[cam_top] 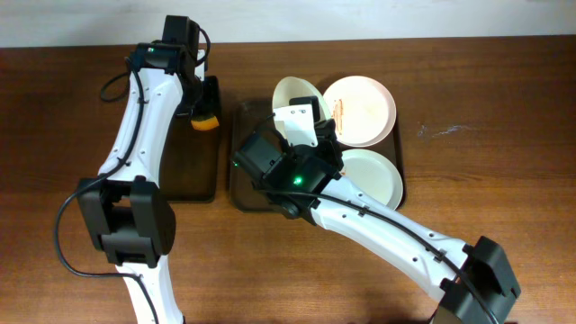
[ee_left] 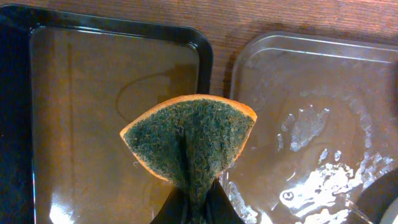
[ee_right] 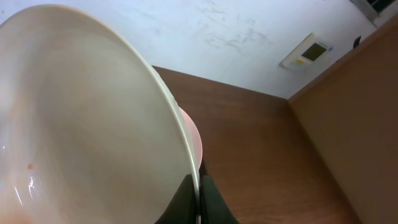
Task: Clean dirty plates on tray and stack at the side
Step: 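Lift the white plate with the right gripper and carry it right, then place the white plate on the table right of the tray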
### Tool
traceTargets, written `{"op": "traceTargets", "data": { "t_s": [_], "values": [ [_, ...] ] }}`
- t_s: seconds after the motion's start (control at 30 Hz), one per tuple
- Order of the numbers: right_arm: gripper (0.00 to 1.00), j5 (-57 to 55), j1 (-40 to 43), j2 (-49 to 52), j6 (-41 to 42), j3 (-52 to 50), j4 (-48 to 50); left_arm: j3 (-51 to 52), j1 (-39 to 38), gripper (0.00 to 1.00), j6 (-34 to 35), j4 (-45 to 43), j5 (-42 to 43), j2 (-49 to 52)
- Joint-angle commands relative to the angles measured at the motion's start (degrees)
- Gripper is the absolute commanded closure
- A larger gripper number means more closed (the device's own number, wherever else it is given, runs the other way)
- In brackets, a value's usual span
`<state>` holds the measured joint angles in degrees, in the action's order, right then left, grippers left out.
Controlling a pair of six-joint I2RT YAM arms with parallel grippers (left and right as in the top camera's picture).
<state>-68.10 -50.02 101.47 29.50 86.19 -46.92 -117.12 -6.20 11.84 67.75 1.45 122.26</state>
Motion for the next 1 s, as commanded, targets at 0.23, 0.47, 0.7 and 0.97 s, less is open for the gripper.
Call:
{"op": "traceTargets", "data": {
  "t_s": [0.23, 0.47, 0.7, 0.97],
  "values": [
    [0.96, 71.78, 44.78, -2.62, -5.11, 0.15, -2.45, -0.72, 0.35, 1.0, 1.01, 0.35, 1.75, -1.29],
    [0.96, 71.93, 75.87, -1.2, -5.68, -10.47, 2.38, -0.72, 0.35, 1.0, 0.98, 0.04, 1.73, -1.29],
    [0.91, 71.97, 80.0, -0.7, -5.27, -23.41, 17.92, -0.72, 0.35, 1.0, 0.98, 0.04, 1.73, -1.29],
    [0.48, 88.04, 73.44, -12.48, -14.34, -19.41, 9.7, -0.72, -0.26, 1.0, 0.96, -0.44, 1.7, -1.29]
  ]
}}
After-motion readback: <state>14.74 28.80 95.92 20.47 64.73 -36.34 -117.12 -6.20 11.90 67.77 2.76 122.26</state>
